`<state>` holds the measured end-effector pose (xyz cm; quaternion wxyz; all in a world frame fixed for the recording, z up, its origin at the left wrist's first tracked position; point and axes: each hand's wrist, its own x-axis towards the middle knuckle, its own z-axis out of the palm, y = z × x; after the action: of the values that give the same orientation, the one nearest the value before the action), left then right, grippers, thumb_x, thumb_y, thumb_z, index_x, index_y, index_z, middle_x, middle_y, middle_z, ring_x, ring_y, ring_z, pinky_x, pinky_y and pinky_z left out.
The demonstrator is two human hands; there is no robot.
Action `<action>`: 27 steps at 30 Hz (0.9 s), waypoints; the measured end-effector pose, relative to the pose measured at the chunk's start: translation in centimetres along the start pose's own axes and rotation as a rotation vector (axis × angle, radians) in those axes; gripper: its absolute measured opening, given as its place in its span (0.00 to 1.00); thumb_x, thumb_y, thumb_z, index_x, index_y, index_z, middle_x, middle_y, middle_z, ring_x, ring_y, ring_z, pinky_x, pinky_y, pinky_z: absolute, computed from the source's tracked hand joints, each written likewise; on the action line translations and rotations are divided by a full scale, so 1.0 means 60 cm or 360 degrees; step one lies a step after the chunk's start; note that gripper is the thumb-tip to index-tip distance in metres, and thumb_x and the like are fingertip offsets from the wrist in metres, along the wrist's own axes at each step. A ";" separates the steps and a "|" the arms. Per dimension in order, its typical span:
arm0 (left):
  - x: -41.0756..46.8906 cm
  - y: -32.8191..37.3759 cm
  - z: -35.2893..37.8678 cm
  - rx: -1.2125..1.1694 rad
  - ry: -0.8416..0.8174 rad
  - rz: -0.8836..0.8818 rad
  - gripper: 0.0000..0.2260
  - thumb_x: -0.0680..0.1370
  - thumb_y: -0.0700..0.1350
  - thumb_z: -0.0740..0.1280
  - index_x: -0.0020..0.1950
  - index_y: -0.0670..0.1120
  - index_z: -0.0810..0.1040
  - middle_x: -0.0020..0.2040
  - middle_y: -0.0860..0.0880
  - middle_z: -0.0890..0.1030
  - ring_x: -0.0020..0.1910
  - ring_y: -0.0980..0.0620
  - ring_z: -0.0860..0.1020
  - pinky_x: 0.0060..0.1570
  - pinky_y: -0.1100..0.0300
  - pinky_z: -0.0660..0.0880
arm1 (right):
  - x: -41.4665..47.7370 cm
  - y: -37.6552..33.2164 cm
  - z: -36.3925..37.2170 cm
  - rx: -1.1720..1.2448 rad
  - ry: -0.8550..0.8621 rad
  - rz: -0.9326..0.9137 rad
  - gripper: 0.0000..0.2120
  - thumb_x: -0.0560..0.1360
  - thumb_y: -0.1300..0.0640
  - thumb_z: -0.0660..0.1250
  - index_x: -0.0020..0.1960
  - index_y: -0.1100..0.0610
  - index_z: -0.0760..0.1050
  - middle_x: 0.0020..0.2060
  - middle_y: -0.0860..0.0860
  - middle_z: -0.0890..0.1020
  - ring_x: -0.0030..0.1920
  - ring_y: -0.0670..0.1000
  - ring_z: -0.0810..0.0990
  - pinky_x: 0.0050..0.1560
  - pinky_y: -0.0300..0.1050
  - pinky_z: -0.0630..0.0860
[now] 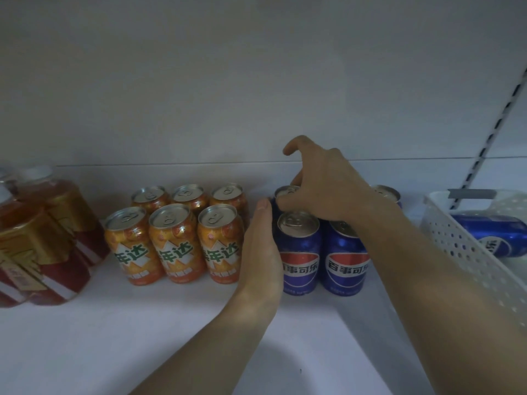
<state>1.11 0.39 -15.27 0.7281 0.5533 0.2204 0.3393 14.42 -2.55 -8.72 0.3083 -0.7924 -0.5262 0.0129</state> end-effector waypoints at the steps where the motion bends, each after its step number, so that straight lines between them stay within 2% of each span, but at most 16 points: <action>1: -0.002 0.005 0.001 -0.0010 -0.0023 0.0045 0.21 0.86 0.54 0.49 0.61 0.49 0.80 0.49 0.53 0.87 0.46 0.59 0.85 0.39 0.69 0.79 | -0.001 -0.005 -0.001 0.0024 0.0061 -0.0018 0.37 0.67 0.49 0.79 0.71 0.49 0.66 0.44 0.52 0.85 0.43 0.50 0.84 0.48 0.52 0.84; 2: -0.002 0.007 -0.001 0.0007 -0.0050 0.0114 0.20 0.86 0.53 0.49 0.60 0.50 0.79 0.48 0.56 0.87 0.46 0.62 0.85 0.39 0.71 0.78 | -0.003 -0.011 -0.005 0.0062 0.0153 -0.0039 0.35 0.68 0.51 0.78 0.70 0.49 0.66 0.43 0.52 0.85 0.41 0.50 0.84 0.46 0.49 0.84; 4: -0.007 0.016 -0.004 0.0087 -0.0085 0.0265 0.17 0.86 0.50 0.49 0.57 0.54 0.78 0.44 0.64 0.86 0.45 0.69 0.82 0.39 0.75 0.75 | -0.007 -0.025 -0.022 0.0177 0.0386 -0.0075 0.31 0.70 0.54 0.77 0.68 0.49 0.67 0.41 0.49 0.85 0.39 0.45 0.83 0.41 0.37 0.83; 5: -0.008 0.023 -0.006 0.0139 -0.0062 0.0326 0.15 0.86 0.48 0.50 0.60 0.55 0.77 0.48 0.65 0.85 0.49 0.70 0.81 0.43 0.75 0.75 | -0.010 -0.032 -0.035 0.0240 0.0504 -0.0091 0.30 0.71 0.54 0.77 0.68 0.49 0.68 0.41 0.48 0.85 0.38 0.43 0.83 0.38 0.30 0.80; 7: -0.007 0.030 -0.013 0.0352 -0.0014 0.0508 0.16 0.85 0.43 0.58 0.72 0.55 0.72 0.63 0.62 0.81 0.63 0.65 0.78 0.59 0.67 0.76 | -0.019 -0.046 -0.063 0.0356 0.0720 -0.0127 0.30 0.70 0.52 0.79 0.67 0.48 0.68 0.40 0.46 0.85 0.38 0.41 0.83 0.37 0.25 0.77; 9: -0.009 0.037 -0.018 0.0536 0.0004 0.0666 0.26 0.82 0.37 0.64 0.76 0.56 0.66 0.68 0.62 0.76 0.69 0.61 0.74 0.67 0.56 0.74 | -0.033 -0.059 -0.088 0.0483 0.0850 -0.0174 0.30 0.70 0.49 0.80 0.66 0.48 0.69 0.40 0.44 0.85 0.40 0.38 0.84 0.38 0.27 0.77; 11: -0.013 0.047 -0.015 0.0578 0.0018 0.0732 0.32 0.78 0.35 0.69 0.77 0.58 0.64 0.66 0.65 0.75 0.67 0.64 0.74 0.64 0.60 0.75 | -0.047 -0.071 -0.106 0.0625 0.0889 -0.0185 0.28 0.70 0.49 0.80 0.64 0.49 0.70 0.40 0.45 0.86 0.40 0.38 0.85 0.41 0.29 0.78; 13: -0.020 0.053 -0.012 0.0524 0.0024 0.0746 0.35 0.74 0.34 0.74 0.74 0.60 0.65 0.63 0.67 0.76 0.63 0.67 0.76 0.55 0.69 0.77 | -0.058 -0.081 -0.117 0.0756 0.0832 -0.0147 0.26 0.70 0.49 0.79 0.63 0.49 0.72 0.39 0.46 0.88 0.41 0.40 0.87 0.43 0.32 0.81; 14: -0.024 0.054 -0.011 0.0476 0.0040 0.0741 0.36 0.73 0.34 0.75 0.73 0.60 0.66 0.62 0.67 0.77 0.62 0.67 0.77 0.53 0.70 0.77 | -0.062 -0.085 -0.120 0.0811 0.0776 -0.0127 0.24 0.71 0.50 0.79 0.62 0.50 0.74 0.39 0.45 0.88 0.41 0.41 0.87 0.43 0.33 0.82; 18: -0.036 0.060 -0.010 0.0476 0.0242 0.0844 0.38 0.68 0.37 0.80 0.70 0.62 0.69 0.64 0.60 0.77 0.61 0.59 0.79 0.53 0.60 0.82 | -0.069 -0.092 -0.111 0.0953 0.0580 -0.0046 0.09 0.80 0.54 0.70 0.60 0.50 0.79 0.40 0.42 0.88 0.40 0.39 0.85 0.41 0.32 0.79; 22: -0.043 0.075 -0.013 0.0504 0.0355 0.1118 0.38 0.65 0.40 0.83 0.68 0.63 0.70 0.66 0.55 0.75 0.63 0.50 0.79 0.53 0.52 0.82 | -0.073 -0.106 -0.085 0.1273 0.0587 0.0046 0.09 0.83 0.57 0.65 0.58 0.50 0.82 0.48 0.46 0.86 0.42 0.40 0.84 0.40 0.34 0.78; 24: -0.046 0.079 -0.013 0.0484 0.0346 0.1202 0.37 0.65 0.41 0.83 0.67 0.61 0.71 0.66 0.52 0.75 0.64 0.46 0.78 0.53 0.51 0.82 | -0.076 -0.111 -0.082 0.1408 0.0643 0.0046 0.09 0.83 0.58 0.64 0.56 0.50 0.83 0.49 0.48 0.87 0.46 0.44 0.85 0.42 0.38 0.79; 27: -0.049 0.081 -0.012 0.0504 0.0348 0.1248 0.36 0.64 0.44 0.84 0.66 0.61 0.71 0.65 0.52 0.75 0.63 0.46 0.79 0.51 0.53 0.82 | -0.079 -0.116 -0.080 0.1492 0.0714 0.0007 0.10 0.83 0.59 0.64 0.58 0.53 0.84 0.51 0.49 0.87 0.49 0.46 0.86 0.44 0.37 0.80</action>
<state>-2.61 -0.55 -11.01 0.4226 0.6608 0.1188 0.6088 8.21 -7.02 -2.79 0.7354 -0.5535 -0.3832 0.0776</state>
